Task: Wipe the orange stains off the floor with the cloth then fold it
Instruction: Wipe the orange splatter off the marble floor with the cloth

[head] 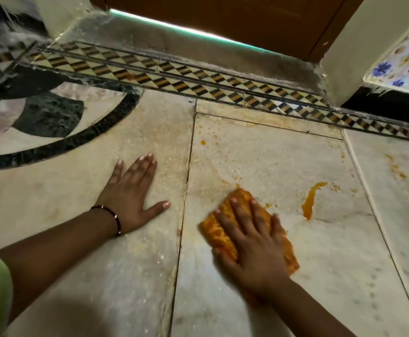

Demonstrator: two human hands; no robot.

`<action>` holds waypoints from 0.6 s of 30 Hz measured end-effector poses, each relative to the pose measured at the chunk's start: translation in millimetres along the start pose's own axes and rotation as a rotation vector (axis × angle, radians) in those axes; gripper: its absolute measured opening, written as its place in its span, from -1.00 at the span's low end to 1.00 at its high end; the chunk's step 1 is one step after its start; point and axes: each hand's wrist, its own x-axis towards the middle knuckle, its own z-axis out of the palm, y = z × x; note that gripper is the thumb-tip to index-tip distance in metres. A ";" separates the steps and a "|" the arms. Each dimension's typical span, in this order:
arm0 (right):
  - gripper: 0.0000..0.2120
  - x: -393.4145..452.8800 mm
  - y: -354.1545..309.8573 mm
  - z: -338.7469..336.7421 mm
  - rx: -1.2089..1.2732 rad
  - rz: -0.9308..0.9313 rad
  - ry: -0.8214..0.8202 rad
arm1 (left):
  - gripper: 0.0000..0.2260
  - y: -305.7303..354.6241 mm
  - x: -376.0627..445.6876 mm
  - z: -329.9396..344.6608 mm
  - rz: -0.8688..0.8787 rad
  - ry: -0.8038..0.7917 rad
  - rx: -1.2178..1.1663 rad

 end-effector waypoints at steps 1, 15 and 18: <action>-0.39 1.1 13.0 -2.1 -0.012 0.048 -0.018 | -0.11 -1.7 0.1 3.3 -0.014 0.005 -0.004; -0.48 36.9 2.4 -7.7 0.014 -0.125 -0.048 | -0.15 0.7 -1.7 0.4 -0.013 0.000 -0.049; -0.42 64.8 46.9 -17.1 -0.021 0.106 -0.058 | -0.15 1.3 -0.9 0.0 -0.019 -0.002 -0.062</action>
